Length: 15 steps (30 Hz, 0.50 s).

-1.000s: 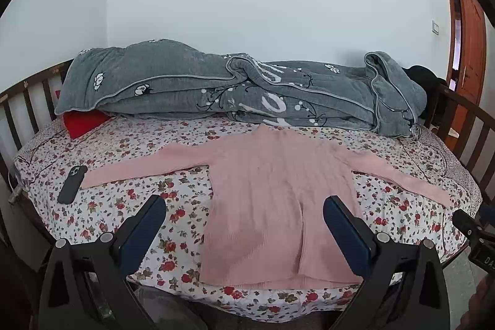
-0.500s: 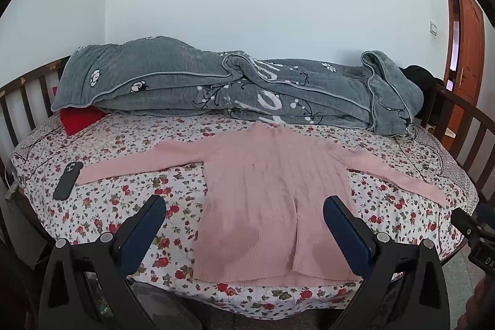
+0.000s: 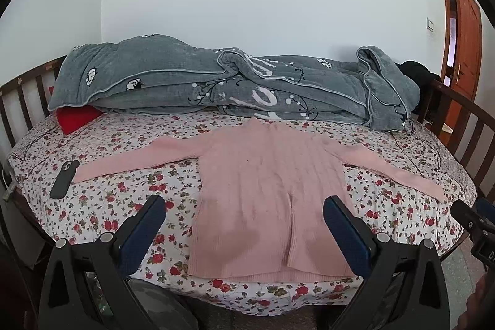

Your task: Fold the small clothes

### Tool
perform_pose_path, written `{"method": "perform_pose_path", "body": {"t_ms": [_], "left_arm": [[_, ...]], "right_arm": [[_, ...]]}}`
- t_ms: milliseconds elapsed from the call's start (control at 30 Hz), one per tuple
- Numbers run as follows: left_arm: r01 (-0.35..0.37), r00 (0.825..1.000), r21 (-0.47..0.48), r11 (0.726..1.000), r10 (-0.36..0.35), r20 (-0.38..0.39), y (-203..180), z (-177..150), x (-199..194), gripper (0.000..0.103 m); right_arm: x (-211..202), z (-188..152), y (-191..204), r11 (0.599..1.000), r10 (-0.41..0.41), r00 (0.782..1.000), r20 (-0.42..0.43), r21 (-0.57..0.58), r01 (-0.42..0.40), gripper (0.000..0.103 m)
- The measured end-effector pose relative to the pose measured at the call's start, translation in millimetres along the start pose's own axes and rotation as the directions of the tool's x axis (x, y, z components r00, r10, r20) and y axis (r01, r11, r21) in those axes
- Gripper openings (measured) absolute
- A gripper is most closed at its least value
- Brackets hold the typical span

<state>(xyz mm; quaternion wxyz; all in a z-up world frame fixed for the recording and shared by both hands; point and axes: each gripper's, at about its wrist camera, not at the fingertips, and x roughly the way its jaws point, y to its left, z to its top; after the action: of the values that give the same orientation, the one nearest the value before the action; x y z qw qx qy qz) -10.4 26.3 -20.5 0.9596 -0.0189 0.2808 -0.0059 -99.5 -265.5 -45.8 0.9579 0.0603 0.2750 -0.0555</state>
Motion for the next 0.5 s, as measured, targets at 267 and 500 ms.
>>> {"method": "perform_pose_path", "body": {"t_ms": [267,500], "left_arm": [[-0.003,1.000,0.006,1.000,0.003,0.001,-4.8,-1.4,-2.8,0.103],[-0.003,1.000,0.009,1.000,0.003,0.002,-6.1,-0.4,-3.6,0.103]], "right_arm": [[-0.8,0.7,-1.6,1.000,0.000,1.000,0.001,0.008,0.000,0.099],[-2.0,1.9,-1.5,1.000,-0.002,1.000,0.003,0.008,0.002,0.099]]}}
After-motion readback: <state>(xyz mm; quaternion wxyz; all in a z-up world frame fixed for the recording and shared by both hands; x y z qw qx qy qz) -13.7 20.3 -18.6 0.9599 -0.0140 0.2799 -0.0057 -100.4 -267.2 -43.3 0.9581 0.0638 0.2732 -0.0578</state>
